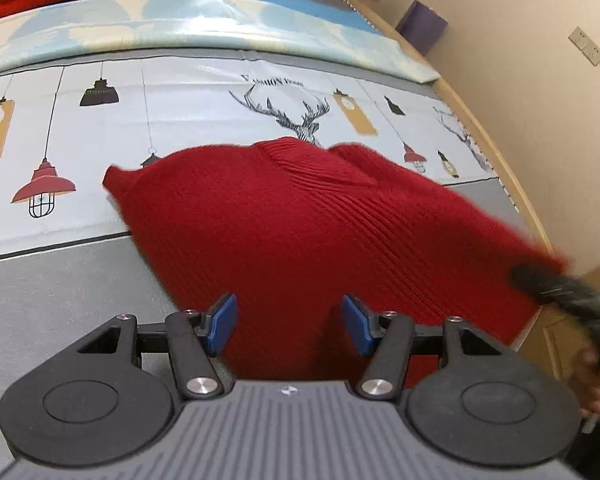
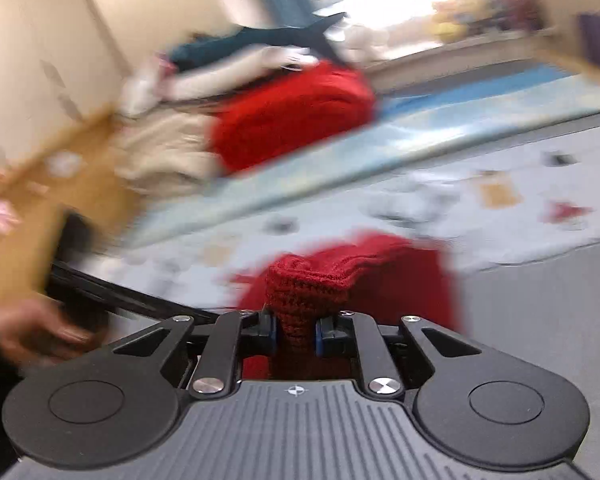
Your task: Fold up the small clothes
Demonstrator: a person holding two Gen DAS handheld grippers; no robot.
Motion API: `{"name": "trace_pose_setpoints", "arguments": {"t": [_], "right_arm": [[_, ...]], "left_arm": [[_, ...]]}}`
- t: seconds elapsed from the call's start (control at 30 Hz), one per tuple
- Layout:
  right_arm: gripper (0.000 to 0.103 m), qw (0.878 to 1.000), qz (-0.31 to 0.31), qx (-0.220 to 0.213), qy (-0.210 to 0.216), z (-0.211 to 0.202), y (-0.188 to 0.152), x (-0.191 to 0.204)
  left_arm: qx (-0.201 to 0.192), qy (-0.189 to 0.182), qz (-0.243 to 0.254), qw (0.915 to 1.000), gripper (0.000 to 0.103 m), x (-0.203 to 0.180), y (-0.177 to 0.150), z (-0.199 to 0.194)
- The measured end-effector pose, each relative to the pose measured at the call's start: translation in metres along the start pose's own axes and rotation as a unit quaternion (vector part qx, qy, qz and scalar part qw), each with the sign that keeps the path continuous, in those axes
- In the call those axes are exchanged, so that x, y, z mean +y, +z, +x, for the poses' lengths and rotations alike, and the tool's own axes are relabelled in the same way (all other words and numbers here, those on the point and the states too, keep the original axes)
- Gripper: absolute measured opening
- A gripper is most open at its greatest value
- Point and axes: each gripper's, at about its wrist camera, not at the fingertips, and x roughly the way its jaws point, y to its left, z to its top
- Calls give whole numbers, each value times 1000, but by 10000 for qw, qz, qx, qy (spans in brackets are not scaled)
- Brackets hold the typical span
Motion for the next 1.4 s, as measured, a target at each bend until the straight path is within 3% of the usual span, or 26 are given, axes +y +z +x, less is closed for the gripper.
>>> {"name": "trace_pose_setpoints", "arguments": {"t": [0.07, 0.1, 0.17, 0.27, 0.33, 0.4, 0.43, 0.6, 0.77, 0.93, 1.03, 1.1, 1.3, 1.4], "right_arm": [[16, 9882, -104, 934, -1206, 22, -16, -23], [16, 9787, 25, 1404, -1497, 32, -28, -36], [17, 9746, 378, 1762, -1329, 37, -40, -51], [28, 9820, 497, 1533, -988, 26, -36, -51], [57, 9831, 897, 1369, -817, 23, -32, -60], [75, 9801, 1273, 1279, -825, 25, -34, -71], [76, 9777, 1414, 1294, -856, 29, -36, -77], [72, 9715, 1692, 1473, -765, 50, -53, -88], [72, 9715, 1507, 1700, -680, 69, -56, -83], [59, 9713, 1324, 1865, -648, 79, -50, -76], [51, 9718, 1255, 1910, -586, 84, -46, -67], [48, 9720, 1218, 1927, -572, 86, -46, -62], [40, 9753, 1042, 1946, -118, 100, -44, -30], [39, 9768, 824, 1968, 205, 109, -44, -6]], "left_arm": [[83, 35, 53, 9999, 64, -1, 1, 3], [156, 56, 64, 9998, 64, -2, 1, 6], [301, 61, 45, 9995, 67, -2, 0, 12], [480, 8, -164, 9987, 71, 2, -1, 22], [552, -61, -406, 9976, 74, 7, 0, 30], [610, -14, -615, 9962, 81, 12, -1, 37], [666, 29, -685, 9954, 81, 14, -2, 41], [762, -58, -963, 9924, 85, 19, -2, 54], [782, -120, -1086, 9909, 88, 25, -1, 61], [807, -204, -1246, 9887, 90, 32, 0, 67], [747, -271, -1255, 9889, 78, 37, 1, 59], [657, -325, -1228, 9897, 62, 40, 1, 50], [404, -213, -1251, 9911, 27, 63, -3, 15], [333, -122, -1334, 9904, 27, 79, -9, -3]]}}
